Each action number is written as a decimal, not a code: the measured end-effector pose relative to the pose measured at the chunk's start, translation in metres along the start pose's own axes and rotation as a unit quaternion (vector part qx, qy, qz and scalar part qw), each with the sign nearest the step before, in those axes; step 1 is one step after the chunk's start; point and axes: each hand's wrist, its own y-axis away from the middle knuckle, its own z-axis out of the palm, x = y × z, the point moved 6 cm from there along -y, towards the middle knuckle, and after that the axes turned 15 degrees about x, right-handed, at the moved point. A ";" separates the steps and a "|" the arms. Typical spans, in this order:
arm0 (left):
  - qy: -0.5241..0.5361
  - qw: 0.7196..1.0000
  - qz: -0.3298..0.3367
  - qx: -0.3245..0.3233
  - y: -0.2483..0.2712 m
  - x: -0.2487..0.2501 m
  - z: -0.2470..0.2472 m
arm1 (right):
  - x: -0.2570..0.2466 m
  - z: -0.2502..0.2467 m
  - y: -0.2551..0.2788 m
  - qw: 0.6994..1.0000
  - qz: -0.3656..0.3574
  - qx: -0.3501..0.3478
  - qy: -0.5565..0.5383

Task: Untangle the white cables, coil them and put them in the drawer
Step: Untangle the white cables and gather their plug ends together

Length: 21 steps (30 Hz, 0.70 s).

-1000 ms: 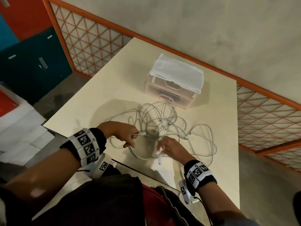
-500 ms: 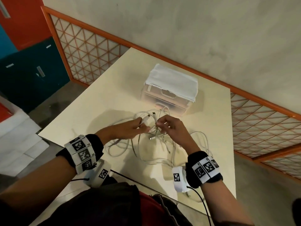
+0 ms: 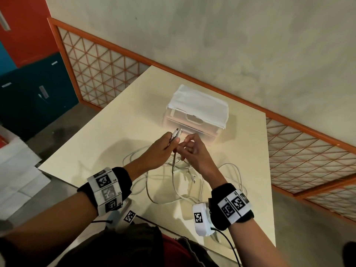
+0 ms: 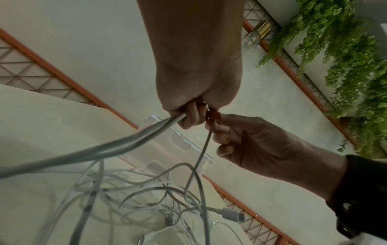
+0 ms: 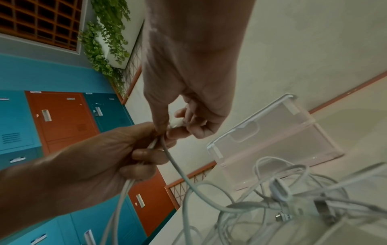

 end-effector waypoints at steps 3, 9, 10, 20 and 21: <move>0.008 0.999 0.017 0.028 -0.002 0.006 -0.005 | 0.001 0.001 0.003 0.998 0.018 -0.055 -0.001; 0.098 0.985 0.054 0.132 -0.013 0.031 -0.035 | 0.023 0.013 0.020 0.959 -0.037 -0.207 0.192; 0.121 0.978 0.054 0.159 -0.015 0.033 -0.044 | 0.032 0.007 0.019 0.951 -0.035 -0.214 0.222; 0.132 0.974 0.039 0.180 -0.015 0.036 -0.060 | 0.060 -0.053 -0.004 0.914 -0.073 -0.123 0.379; 0.082 0.984 0.056 0.151 -0.013 0.034 -0.054 | 0.044 -0.050 -0.005 0.925 -0.093 -0.099 0.354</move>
